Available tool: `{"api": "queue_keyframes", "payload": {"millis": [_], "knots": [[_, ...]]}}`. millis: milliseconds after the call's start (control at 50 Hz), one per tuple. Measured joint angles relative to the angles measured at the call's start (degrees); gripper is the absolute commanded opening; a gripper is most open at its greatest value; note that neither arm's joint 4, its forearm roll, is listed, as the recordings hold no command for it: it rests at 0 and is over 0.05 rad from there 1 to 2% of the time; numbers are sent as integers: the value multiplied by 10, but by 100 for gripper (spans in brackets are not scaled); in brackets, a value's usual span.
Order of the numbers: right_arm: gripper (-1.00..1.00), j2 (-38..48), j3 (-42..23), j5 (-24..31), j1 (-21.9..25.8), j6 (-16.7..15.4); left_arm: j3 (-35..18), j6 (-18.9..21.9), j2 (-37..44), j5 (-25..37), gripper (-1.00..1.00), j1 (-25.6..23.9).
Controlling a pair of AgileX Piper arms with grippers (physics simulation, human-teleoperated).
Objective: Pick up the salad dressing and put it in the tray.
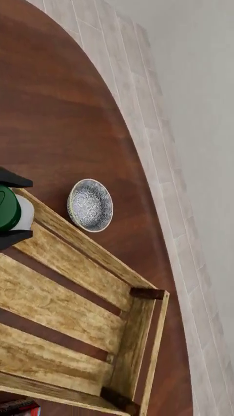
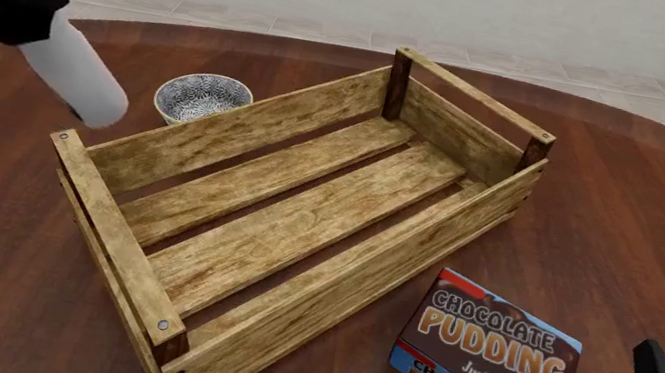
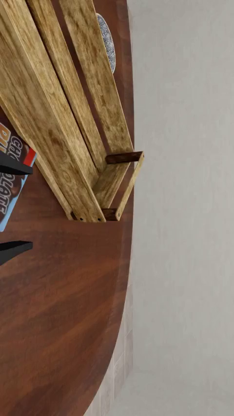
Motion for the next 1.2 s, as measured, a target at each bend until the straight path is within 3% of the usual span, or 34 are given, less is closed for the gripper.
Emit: {"api": "queue_keyframes", "payload": {"millis": [520, 1200], "knots": [[100, 0, 0, 0, 0, 0, -26, 6, 144, -87, -100, -97], [100, 0, 0, 0, 0, 0, -103, 64, 368, -168, -100, -179]]}}
